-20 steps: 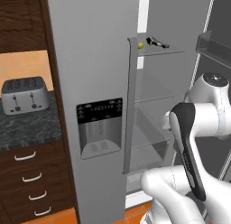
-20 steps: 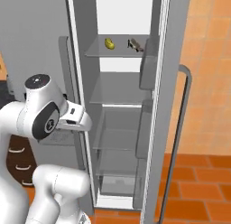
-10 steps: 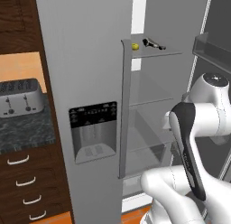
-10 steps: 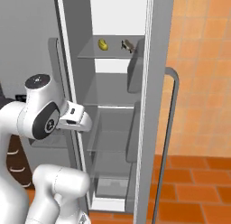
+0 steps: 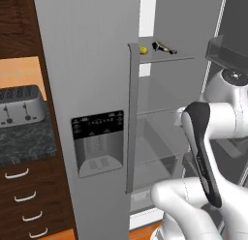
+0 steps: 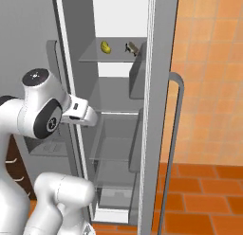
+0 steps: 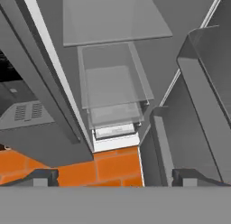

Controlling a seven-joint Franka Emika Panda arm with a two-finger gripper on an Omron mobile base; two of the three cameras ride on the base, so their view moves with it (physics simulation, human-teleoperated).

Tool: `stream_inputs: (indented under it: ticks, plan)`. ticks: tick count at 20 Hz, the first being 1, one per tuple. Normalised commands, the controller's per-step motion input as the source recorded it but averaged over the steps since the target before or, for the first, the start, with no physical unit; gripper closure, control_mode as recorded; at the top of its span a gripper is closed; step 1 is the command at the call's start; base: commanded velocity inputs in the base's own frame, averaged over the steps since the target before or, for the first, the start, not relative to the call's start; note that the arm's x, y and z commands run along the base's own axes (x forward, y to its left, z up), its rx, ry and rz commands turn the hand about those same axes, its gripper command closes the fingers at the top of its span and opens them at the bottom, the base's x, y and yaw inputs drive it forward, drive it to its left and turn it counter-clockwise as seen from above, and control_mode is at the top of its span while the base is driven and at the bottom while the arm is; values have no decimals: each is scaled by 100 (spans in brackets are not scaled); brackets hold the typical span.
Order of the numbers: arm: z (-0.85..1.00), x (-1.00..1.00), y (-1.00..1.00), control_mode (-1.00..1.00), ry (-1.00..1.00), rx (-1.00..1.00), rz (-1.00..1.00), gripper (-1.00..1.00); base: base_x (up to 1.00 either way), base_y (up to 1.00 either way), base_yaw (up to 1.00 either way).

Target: Place one cucumber and one fish in each tupperware on the nearby counter, to pack two identical lunches.

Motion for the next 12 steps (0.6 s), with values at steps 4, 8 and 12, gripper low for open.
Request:
stream_inputs:
  ticks: [4,8,12]
  plan:
    - [100,11,-15,-100,-46,2,-1,-100,0,0,0]
    - [100,41,-3,-100,-42,0,0,-100,0,0,0]
    - [100,98,-2,-100,-20,0,-4,-100,0,0,0]
